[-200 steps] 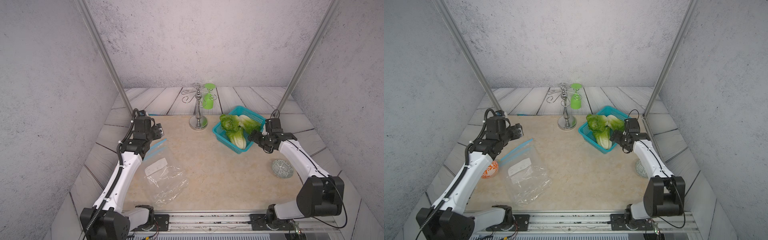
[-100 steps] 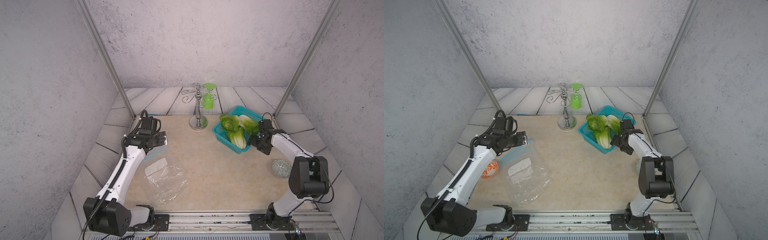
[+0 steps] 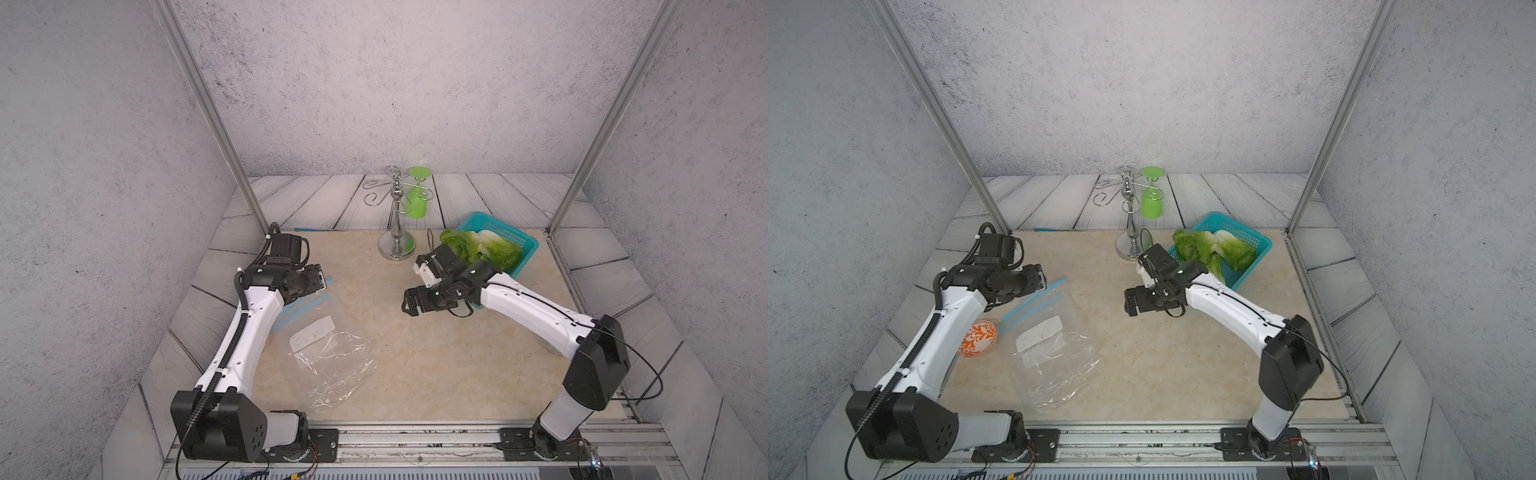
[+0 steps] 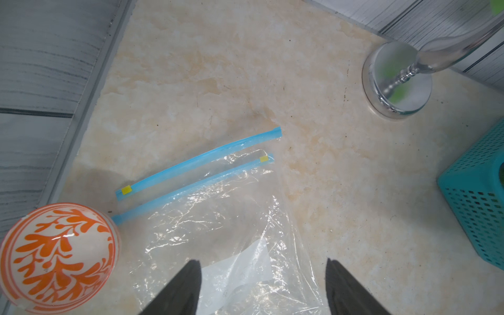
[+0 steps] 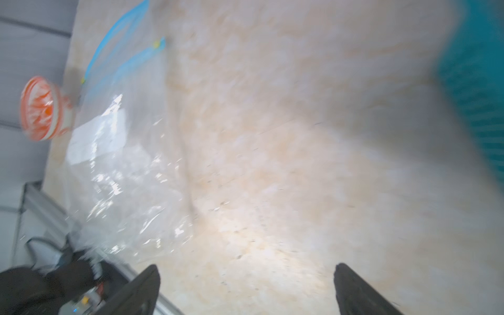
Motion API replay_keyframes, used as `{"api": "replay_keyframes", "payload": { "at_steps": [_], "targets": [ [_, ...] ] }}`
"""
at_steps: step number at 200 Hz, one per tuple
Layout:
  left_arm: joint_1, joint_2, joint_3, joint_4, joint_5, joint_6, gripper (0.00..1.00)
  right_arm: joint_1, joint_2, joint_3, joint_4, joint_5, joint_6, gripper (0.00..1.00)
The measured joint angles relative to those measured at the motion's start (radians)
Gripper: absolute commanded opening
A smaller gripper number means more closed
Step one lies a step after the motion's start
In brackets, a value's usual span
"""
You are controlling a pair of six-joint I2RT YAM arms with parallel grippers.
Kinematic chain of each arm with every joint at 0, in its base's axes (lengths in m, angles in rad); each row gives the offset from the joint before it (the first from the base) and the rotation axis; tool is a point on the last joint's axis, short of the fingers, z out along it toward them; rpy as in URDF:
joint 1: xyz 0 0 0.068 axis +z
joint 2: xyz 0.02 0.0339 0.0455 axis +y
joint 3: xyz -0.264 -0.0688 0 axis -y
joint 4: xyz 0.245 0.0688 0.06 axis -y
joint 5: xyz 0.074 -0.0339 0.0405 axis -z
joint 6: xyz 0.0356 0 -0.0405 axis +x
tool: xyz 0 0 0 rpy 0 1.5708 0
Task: Put the chinese cabbages into a zipper bag and zip it
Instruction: Adjust the zipper food storage bag at the center of the board.
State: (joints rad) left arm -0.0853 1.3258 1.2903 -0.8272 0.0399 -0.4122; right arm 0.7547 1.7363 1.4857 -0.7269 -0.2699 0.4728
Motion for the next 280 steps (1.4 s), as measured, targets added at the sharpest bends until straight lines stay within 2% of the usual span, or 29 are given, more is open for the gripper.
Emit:
{"api": "replay_keyframes", "payload": {
  "at_steps": [17, 43, 73, 94, 112, 140, 153, 169, 188, 226, 248, 263, 280],
  "targets": [
    [0.000, 0.000, 0.002, 0.006, 0.015, -0.008, 0.74, 0.035, 0.116, 0.035, 0.029, -0.109, -0.005, 0.99],
    [0.000, 0.004, 0.001, 0.012, 0.035, -0.017, 0.74, 0.072, 0.254, 0.111, 0.063, -0.205, -0.021, 1.00],
    [0.000, 0.006, 0.001, 0.016, 0.040, -0.019, 0.73, 0.108, 0.350, 0.151, 0.109, -0.272, -0.026, 0.97],
    [0.001, 0.011, 0.001, 0.016, 0.042, -0.019, 0.73, 0.136, 0.411, 0.179, 0.131, -0.291, -0.029, 0.92],
    [0.001, 0.018, 0.001, 0.016, 0.043, -0.019, 0.73, 0.161, 0.453, 0.203, 0.145, -0.307, -0.026, 0.78],
    [0.001, 0.021, 0.001, 0.016, 0.043, -0.019, 0.68, 0.187, 0.506, 0.243, 0.153, -0.307, -0.029, 0.31],
    [0.002, 0.021, 0.001, 0.015, 0.043, -0.018, 0.63, 0.190, 0.507, 0.248, 0.127, -0.288, -0.052, 0.16],
    [0.003, 0.021, 0.005, 0.013, 0.043, -0.016, 0.59, 0.187, 0.504, 0.265, 0.059, -0.233, -0.128, 0.09],
    [0.004, 0.021, 0.020, 0.008, 0.045, -0.002, 0.58, 0.185, 0.488, 0.271, -0.049, -0.138, -0.225, 0.06],
    [0.004, 0.019, 0.026, 0.021, 0.079, 0.010, 0.60, 0.171, 0.329, 0.183, -0.283, 0.161, -0.496, 0.04],
    [0.004, 0.022, -0.029, 0.092, 0.127, -0.009, 0.63, 0.136, 0.273, 0.196, -0.318, 0.337, -0.667, 0.05],
    [0.004, 0.043, -0.078, 0.131, 0.167, -0.030, 0.65, 0.115, 0.296, 0.261, -0.308, 0.443, -0.768, 0.08],
    [0.004, 0.086, -0.122, 0.156, 0.202, -0.054, 0.67, 0.093, 0.380, 0.410, -0.280, 0.552, -0.861, 0.28]
  ]
}}
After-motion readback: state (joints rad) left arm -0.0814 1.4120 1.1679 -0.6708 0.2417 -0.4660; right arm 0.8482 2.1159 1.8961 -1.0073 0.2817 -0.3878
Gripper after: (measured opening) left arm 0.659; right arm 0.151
